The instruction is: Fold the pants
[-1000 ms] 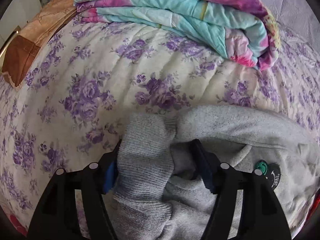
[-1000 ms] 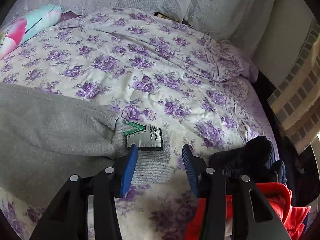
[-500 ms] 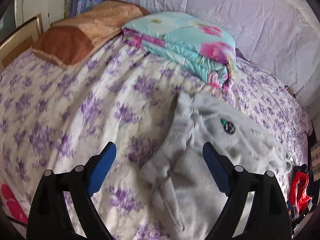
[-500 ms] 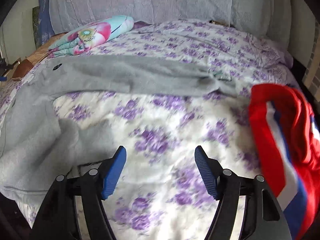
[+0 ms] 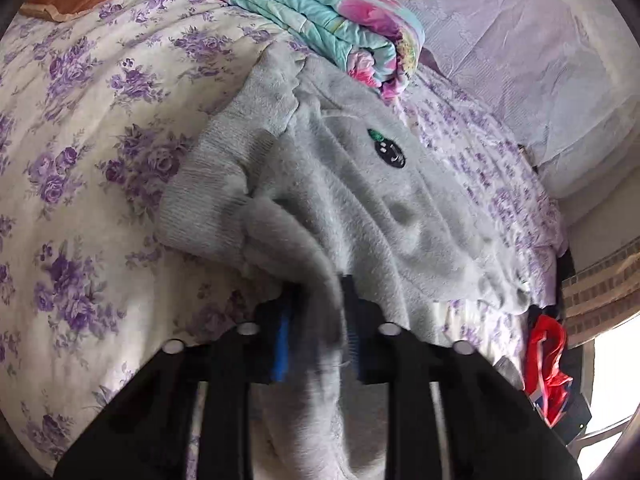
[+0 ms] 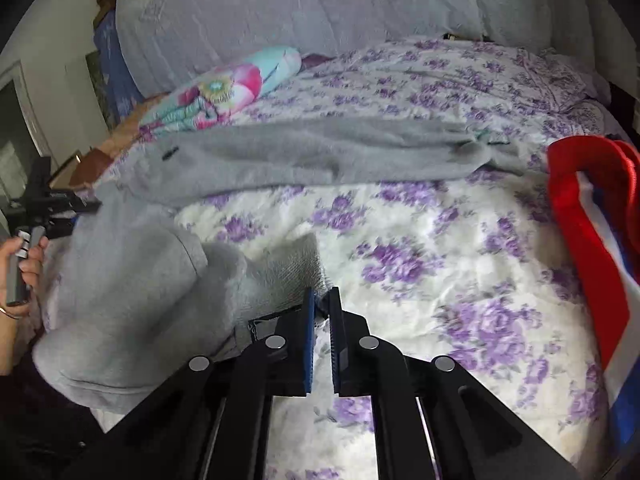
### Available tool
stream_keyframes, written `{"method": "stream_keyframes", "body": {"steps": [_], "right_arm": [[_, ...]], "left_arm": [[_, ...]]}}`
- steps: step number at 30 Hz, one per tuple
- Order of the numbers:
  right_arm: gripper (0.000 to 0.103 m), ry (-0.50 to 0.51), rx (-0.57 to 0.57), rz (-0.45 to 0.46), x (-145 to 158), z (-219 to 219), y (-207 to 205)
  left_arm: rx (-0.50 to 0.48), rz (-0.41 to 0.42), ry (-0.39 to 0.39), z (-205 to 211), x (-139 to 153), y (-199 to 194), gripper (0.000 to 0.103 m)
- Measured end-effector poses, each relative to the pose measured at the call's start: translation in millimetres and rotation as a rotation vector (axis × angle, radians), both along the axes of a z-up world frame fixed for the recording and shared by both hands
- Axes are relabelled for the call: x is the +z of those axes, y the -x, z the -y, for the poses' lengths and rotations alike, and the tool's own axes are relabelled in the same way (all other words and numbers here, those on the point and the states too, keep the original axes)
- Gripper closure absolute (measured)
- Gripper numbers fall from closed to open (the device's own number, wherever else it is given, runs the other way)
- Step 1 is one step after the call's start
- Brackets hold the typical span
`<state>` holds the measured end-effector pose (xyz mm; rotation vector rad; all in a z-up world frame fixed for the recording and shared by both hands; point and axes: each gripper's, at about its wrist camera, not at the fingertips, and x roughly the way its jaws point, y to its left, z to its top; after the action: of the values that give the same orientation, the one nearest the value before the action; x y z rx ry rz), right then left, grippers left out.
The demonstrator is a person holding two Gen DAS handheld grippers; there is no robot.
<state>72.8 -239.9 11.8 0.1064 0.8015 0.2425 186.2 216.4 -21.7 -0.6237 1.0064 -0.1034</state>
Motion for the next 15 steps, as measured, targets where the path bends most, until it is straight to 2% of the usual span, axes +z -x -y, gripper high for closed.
{"method": "stream_keyframes", "body": {"steps": [4, 8, 11, 15], "right_arm": [[0.098, 0.035, -0.136, 0.162, 62, 52, 41], [0.098, 0.071, -0.291, 0.249, 102, 109, 83], [0.097, 0.110, -0.327, 0.176, 87, 132, 99], [0.097, 0.162, -0.286, -0.045, 15, 133, 104]], "left_arm": [[0.045, 0.127, -0.009, -6, 33, 26, 0.093], [0.081, 0.211, -0.033, 0, 57, 78, 0.095], [0.100, 0.227, -0.065, 8, 52, 120, 0.095], [0.120, 0.158, -0.146, 1, 18, 137, 0.094]]}}
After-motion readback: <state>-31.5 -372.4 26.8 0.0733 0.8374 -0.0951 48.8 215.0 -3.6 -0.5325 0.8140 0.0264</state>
